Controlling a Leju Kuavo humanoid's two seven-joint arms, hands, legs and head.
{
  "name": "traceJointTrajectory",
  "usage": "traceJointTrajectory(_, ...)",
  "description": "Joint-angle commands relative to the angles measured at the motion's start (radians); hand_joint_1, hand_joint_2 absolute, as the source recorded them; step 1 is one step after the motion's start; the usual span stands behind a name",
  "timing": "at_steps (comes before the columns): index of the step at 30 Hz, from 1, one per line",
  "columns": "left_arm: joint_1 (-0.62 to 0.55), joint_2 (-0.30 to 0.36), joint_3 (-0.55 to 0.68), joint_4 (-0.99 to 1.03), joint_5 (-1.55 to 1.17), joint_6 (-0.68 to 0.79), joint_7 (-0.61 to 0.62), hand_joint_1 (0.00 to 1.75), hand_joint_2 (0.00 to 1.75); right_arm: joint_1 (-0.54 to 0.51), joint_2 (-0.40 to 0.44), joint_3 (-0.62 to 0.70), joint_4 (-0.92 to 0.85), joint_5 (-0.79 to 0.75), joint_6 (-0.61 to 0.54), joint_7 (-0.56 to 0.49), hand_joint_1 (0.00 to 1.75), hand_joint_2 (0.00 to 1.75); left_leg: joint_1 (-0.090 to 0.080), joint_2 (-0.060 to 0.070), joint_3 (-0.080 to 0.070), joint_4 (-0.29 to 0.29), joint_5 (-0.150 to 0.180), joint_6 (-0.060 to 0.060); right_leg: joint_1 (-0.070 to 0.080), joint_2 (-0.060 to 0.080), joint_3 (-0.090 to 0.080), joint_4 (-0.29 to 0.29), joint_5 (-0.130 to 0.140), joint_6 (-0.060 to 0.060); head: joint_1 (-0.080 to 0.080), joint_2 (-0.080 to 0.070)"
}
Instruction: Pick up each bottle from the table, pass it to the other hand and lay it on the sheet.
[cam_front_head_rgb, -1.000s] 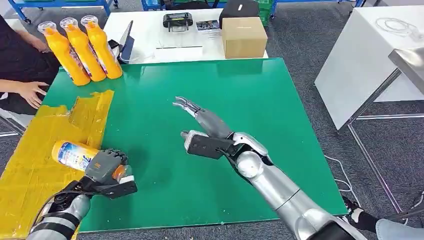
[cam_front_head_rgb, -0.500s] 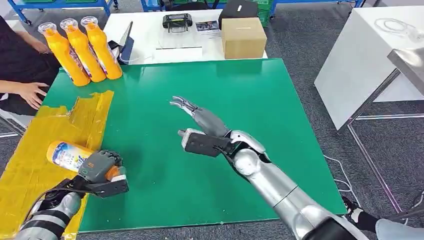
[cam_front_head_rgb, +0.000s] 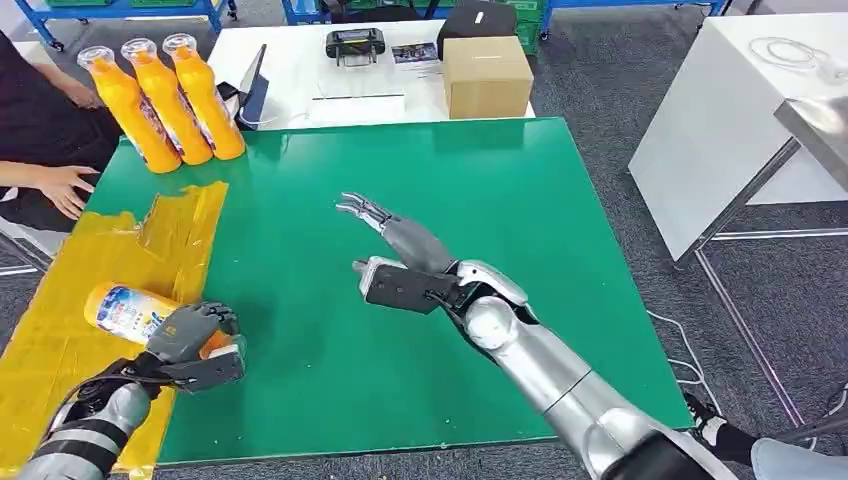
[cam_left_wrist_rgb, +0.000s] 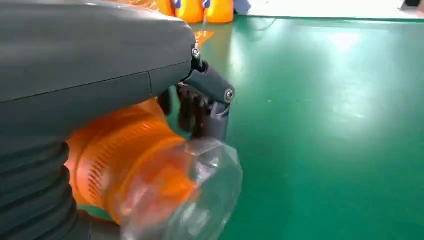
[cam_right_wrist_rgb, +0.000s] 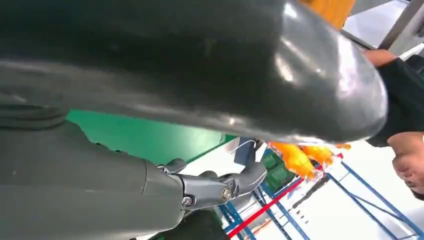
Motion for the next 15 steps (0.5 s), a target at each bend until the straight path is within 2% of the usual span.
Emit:
traceJointTrajectory(1, 0.091, 0.002, -0.002, 0.046, 0.038, -0.02, -0.024, 0.0, 0.0, -0.052, 0.002, 0.032, 0.073, -0.003, 0.0, -0.009, 0.0, 0.0, -0.002, 0.007, 0.003, -0.002, -0.001, 0.002, -0.001, 0.006, 0.001, -0.002, 0.0, 0.0, -0.001, 0.0)
traceJointTrajectory(7, 0.114, -0.06, 0.054, -0.025, 0.052, 0.055, -0.054, 0.0, 0.0, -0.036, -0.005, 0.024, 0.069, 0.001, -0.009, -0.01, 0.0, 0.0, -0.002, -0.001, 0.001, -0.002, -0.001, 0.002, -0.001, 0.001, 0.001, -0.002, -0.001, 0.001, 0.0, 0.0)
traceJointTrajectory(13, 0.166, -0.142, 0.126, -0.182, 0.094, 0.096, -0.121, 0.0, 0.0, -0.013, -0.007, 0.017, 0.056, 0.016, -0.014, -0.008, 0.0, 0.0, -0.005, -0.003, -0.001, -0.001, -0.001, 0.002, -0.005, -0.002, 0.0, -0.002, -0.003, 0.003, 0.0, 0.0)
traceJointTrajectory(14, 0.184, -0.19, 0.162, -0.275, 0.202, 0.146, -0.154, 0.0, 0.0, 0.003, -0.008, 0.012, 0.047, 0.025, -0.017, -0.005, 0.0, 0.0, -0.005, -0.002, -0.001, -0.001, -0.001, 0.003, -0.005, -0.002, 0.001, -0.003, -0.003, 0.003, -0.001, 0.0)
traceJointTrajectory(15, 0.188, -0.206, 0.167, -0.316, 0.244, 0.152, -0.154, 0.0, 0.0, 0.015, -0.009, 0.011, 0.042, 0.03, -0.019, -0.003, 0.0, 0.0, -0.005, -0.004, -0.002, 0.0, -0.001, 0.002, -0.006, -0.002, -0.001, -0.002, -0.003, 0.003, 0.0, 0.0)
